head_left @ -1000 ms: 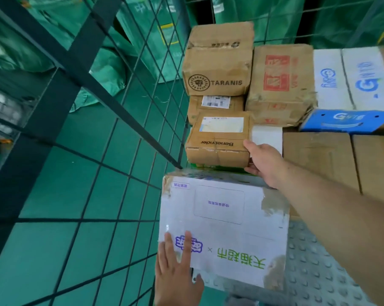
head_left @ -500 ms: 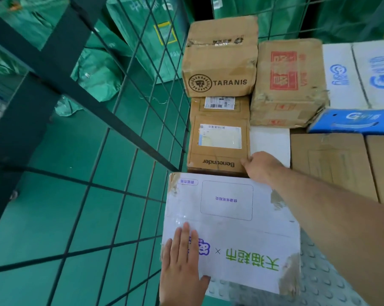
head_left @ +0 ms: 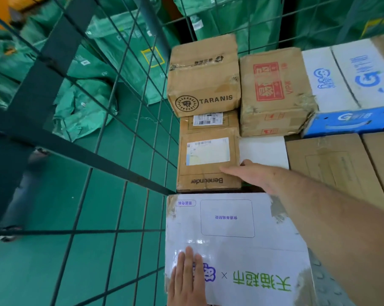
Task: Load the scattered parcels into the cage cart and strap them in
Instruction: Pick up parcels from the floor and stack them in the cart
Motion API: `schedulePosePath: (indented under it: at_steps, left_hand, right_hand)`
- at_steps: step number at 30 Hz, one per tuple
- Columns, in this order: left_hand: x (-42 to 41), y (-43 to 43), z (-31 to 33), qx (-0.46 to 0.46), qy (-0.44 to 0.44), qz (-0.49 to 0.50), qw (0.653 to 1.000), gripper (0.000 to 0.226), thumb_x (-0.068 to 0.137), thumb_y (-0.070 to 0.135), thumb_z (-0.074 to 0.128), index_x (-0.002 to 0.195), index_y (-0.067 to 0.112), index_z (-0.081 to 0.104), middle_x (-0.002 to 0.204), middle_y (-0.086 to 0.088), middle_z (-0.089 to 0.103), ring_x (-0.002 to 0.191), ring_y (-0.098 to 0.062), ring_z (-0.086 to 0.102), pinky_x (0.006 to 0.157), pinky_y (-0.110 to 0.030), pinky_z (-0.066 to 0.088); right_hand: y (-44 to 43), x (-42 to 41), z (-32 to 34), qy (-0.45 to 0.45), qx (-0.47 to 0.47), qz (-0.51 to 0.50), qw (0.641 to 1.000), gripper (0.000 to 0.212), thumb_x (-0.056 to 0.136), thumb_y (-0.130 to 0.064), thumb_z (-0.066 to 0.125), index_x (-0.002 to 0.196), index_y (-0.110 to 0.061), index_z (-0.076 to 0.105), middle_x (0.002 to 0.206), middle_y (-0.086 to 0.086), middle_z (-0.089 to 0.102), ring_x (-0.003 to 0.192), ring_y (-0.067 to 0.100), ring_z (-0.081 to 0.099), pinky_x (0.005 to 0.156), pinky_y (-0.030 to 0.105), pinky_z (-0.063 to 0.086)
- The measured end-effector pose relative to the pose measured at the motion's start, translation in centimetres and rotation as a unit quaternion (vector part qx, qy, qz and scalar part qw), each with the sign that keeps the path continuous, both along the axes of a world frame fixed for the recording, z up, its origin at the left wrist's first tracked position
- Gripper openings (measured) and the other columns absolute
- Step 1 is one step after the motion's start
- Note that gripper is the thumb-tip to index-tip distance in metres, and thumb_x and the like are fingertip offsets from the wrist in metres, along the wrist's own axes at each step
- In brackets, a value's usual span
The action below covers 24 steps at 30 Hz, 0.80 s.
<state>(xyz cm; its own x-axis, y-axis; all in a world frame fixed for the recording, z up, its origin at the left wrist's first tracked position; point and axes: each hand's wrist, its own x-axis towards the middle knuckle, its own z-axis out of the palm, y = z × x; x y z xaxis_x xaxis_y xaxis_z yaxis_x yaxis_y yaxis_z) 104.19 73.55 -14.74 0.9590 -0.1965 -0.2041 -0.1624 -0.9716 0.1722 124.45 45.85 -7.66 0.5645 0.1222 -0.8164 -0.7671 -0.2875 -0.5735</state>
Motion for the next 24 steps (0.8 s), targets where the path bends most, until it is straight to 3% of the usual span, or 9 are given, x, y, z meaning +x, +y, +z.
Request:
schedulePosePath:
  at_steps: [3,7,9,11,13,15,19,21,24]
  left_hand:
    - [2.5,0.2,-0.8,-0.033,0.001,0.033,0.999,0.034,0.095,0.018,0.056,0.128,0.011,0.058,0.129,-0.01,0.067,0.109,-0.033,0.071,0.108,-0.037,0.039]
    - [4.0,-0.7,-0.7,-0.104,-0.026,0.011,0.994,0.033,0.091,0.013,0.058,0.124,0.012,0.06,0.125,-0.011,0.068,0.105,-0.033,0.073,0.083,-0.04,0.061]
    - [4.4,-0.9,-0.9,-0.105,-0.048,-0.01,0.993,0.036,0.087,0.019,0.061,0.122,0.011,0.061,0.122,-0.013,0.069,0.109,-0.032,0.071,0.076,-0.042,0.063]
    - [4.2,0.3,-2.2,-0.127,-0.049,-0.009,0.991,0.048,0.083,0.028,0.062,0.128,0.012,0.059,0.127,-0.013,0.07,0.13,-0.027,0.06,0.09,-0.041,0.056]
    - [4.3,1.9,-3.7,-0.112,-0.086,-0.017,0.99,0.061,0.079,0.032,0.064,0.136,0.011,0.055,0.142,-0.01,0.062,0.141,-0.025,0.049,0.103,-0.041,0.044]
    - [4.6,2.2,-4.1,-0.096,-0.114,-0.026,0.988,0.061,0.077,0.031,0.065,0.133,0.011,0.056,0.144,-0.009,0.06,0.139,-0.026,0.05,0.103,-0.041,0.043]
    - [5.1,0.7,-2.6,-0.133,-0.089,0.025,0.987,0.052,0.075,0.03,0.068,0.124,0.011,0.059,0.125,-0.012,0.069,0.119,-0.029,0.067,0.087,-0.041,0.053]
    - [5.4,0.1,-1.3,-0.14,-0.083,0.046,0.986,0.045,0.079,0.023,0.066,0.122,0.011,0.059,0.121,-0.011,0.07,0.105,-0.029,0.073,0.08,-0.04,0.055]
    - [5.9,0.0,-0.1,-0.154,-0.087,0.063,0.982,0.042,0.079,0.017,0.064,0.119,0.011,0.059,0.117,-0.011,0.072,0.097,-0.029,0.076,0.07,-0.039,0.062]
  right_hand:
    - [-0.1,-0.5,0.5,-0.053,0.025,-0.046,0.997,0.048,0.08,-0.056,0.08,0.107,-0.026,0.054,0.126,-0.001,0.06,0.106,0.015,0.052,0.097,0.038,0.037]
    - [0.6,-1.5,1.8,-0.116,0.053,-0.097,0.987,0.05,0.076,-0.049,0.085,0.085,-0.021,0.046,0.096,-0.002,0.07,0.083,0.013,0.06,0.073,0.028,0.044]
    - [0.8,-2.2,2.8,-0.155,0.057,-0.122,0.979,0.042,0.076,-0.041,0.084,0.079,-0.024,0.045,0.082,-0.002,0.063,0.074,0.015,0.059,0.074,0.035,0.052]
    - [0.3,-2.6,3.3,-0.188,0.048,-0.193,0.962,0.028,0.078,-0.028,0.075,0.077,-0.023,0.047,0.078,0.004,0.062,0.071,0.019,0.064,0.089,0.05,0.059]
    - [-0.1,-2.6,4.2,-0.157,0.042,-0.182,0.97,0.021,0.089,-0.031,0.064,0.094,-0.014,0.054,0.103,0.015,0.07,0.092,0.025,0.071,0.099,0.056,0.053]
    - [-0.3,-2.6,4.9,-0.106,0.014,-0.115,0.988,0.05,0.094,-0.052,0.056,0.121,-0.01,0.053,0.127,0.019,0.061,0.111,0.032,0.063,0.103,0.052,0.048]
    - [2.3,-2.4,6.7,-0.148,0.046,-0.18,0.971,0.095,0.079,-0.072,0.071,0.148,-0.031,0.021,0.133,-0.005,0.049,0.124,0.017,0.05,0.099,0.031,0.037]
    - [4.9,-2.1,6.9,-0.166,0.026,-0.17,0.971,0.126,0.064,-0.074,0.08,0.155,-0.045,-0.002,0.133,-0.007,0.044,0.121,0.016,0.051,0.095,0.028,0.042]
    - [7.7,-1.5,7.2,-0.158,-0.025,-0.142,0.977,0.126,0.067,-0.062,0.077,0.155,-0.046,-0.011,0.124,-0.008,0.057,0.099,0.017,0.064,0.083,0.032,0.059]
